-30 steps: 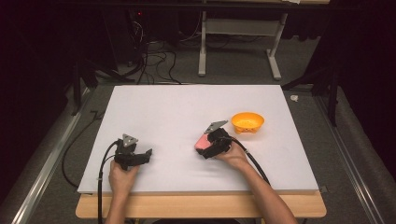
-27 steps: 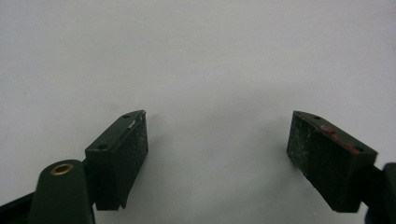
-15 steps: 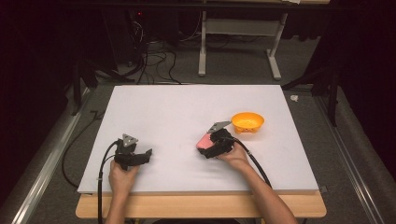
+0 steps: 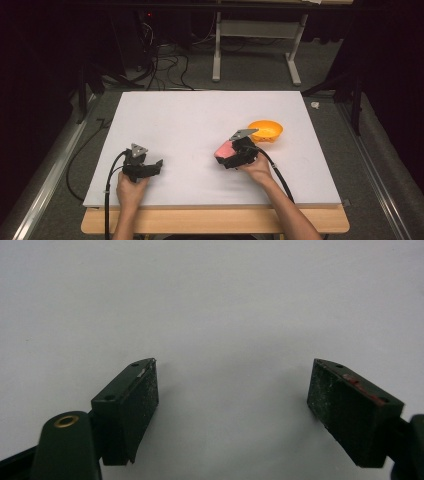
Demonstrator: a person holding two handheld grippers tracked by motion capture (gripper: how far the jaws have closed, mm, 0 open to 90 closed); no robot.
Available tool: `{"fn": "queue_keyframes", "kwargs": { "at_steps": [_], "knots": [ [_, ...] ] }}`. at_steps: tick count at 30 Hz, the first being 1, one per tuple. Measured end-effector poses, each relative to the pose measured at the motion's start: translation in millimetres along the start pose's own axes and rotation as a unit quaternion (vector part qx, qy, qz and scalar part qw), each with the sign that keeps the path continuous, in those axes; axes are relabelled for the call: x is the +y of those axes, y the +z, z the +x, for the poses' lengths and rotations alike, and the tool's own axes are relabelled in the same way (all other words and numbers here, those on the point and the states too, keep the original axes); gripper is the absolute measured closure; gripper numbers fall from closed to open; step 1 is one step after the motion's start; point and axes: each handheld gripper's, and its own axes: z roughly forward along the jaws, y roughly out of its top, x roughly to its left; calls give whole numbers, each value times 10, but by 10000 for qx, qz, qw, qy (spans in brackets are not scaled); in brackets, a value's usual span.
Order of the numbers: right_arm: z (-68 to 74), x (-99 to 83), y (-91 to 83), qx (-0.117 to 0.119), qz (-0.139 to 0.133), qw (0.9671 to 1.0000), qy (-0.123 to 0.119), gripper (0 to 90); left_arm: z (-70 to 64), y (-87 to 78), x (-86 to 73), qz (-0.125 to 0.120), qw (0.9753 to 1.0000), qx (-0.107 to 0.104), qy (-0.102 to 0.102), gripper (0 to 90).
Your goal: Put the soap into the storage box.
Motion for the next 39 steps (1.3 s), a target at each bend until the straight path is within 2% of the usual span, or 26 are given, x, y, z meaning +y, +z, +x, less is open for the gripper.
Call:
{"fn": "queue_keyframes", "kwargs": {
  "at_steps": [6,14,24,39],
  "knots": [
    [-4,-23,-132,-16,-155,9998,92,136,1,0,0,3,10000,-1,-2,209],
    [27,-34,-239,-29,-178,9998,10,136,2,-1,1,10,10000,-6,-5,209],
    [-25,-118,-456,-105,-358,9989,287,136,-1,0,0,-2,10000,3,1,209],
    [-73,-220,-716,-284,-554,9972,423,136,-2,-2,0,3,10000,16,12,209]
  ]
}}
